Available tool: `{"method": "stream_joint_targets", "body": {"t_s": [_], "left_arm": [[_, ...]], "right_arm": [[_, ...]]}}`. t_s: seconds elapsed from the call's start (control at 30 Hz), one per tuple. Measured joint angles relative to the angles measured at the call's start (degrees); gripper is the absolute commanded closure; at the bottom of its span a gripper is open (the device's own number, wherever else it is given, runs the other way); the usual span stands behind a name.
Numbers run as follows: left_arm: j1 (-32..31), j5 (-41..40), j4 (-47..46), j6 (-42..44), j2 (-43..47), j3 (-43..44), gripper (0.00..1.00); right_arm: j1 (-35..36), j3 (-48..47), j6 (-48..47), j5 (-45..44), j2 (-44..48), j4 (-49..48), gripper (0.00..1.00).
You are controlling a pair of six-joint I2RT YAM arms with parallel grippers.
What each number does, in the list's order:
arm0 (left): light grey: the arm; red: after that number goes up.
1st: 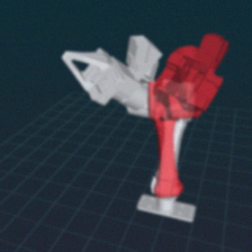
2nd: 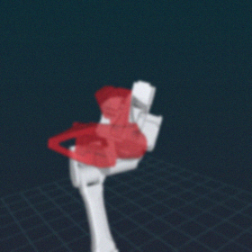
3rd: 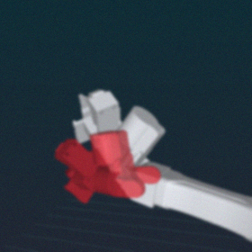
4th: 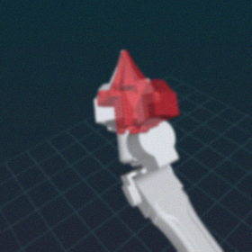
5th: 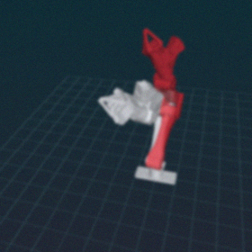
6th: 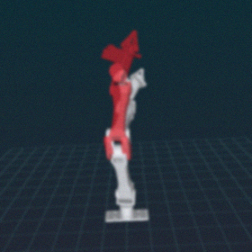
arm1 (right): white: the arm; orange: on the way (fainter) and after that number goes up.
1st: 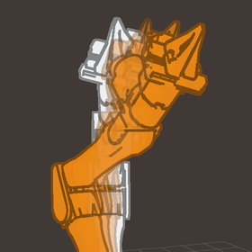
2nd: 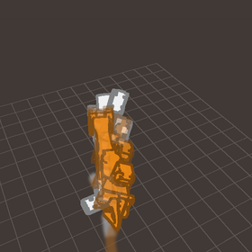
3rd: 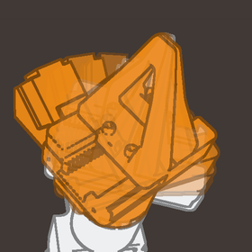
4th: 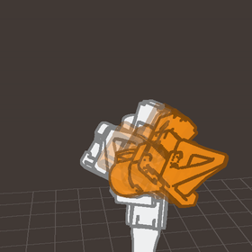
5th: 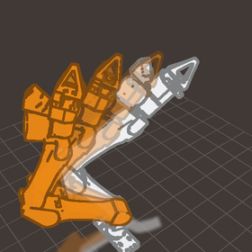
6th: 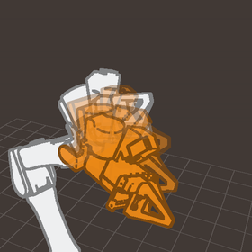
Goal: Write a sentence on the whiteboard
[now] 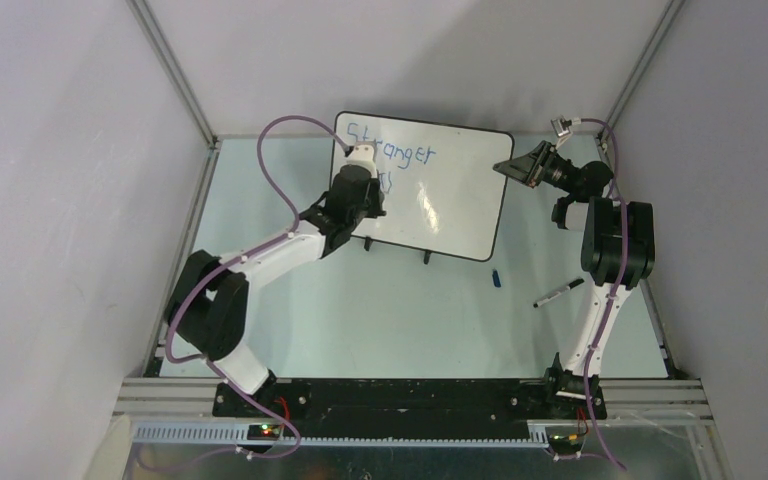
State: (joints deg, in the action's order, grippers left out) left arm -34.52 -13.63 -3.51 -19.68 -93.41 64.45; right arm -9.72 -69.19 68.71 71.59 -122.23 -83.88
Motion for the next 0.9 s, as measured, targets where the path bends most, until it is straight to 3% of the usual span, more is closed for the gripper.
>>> {"method": "stream_joint_targets", "body": {"t_s": [0.9], "left_arm": [[-0.1,-0.3,-2.0,0.2,2.1,0.5,1.00]], "right_arm": [[0.0,0.0,0.0,0.0,0.0,0.0,1.00]]}}
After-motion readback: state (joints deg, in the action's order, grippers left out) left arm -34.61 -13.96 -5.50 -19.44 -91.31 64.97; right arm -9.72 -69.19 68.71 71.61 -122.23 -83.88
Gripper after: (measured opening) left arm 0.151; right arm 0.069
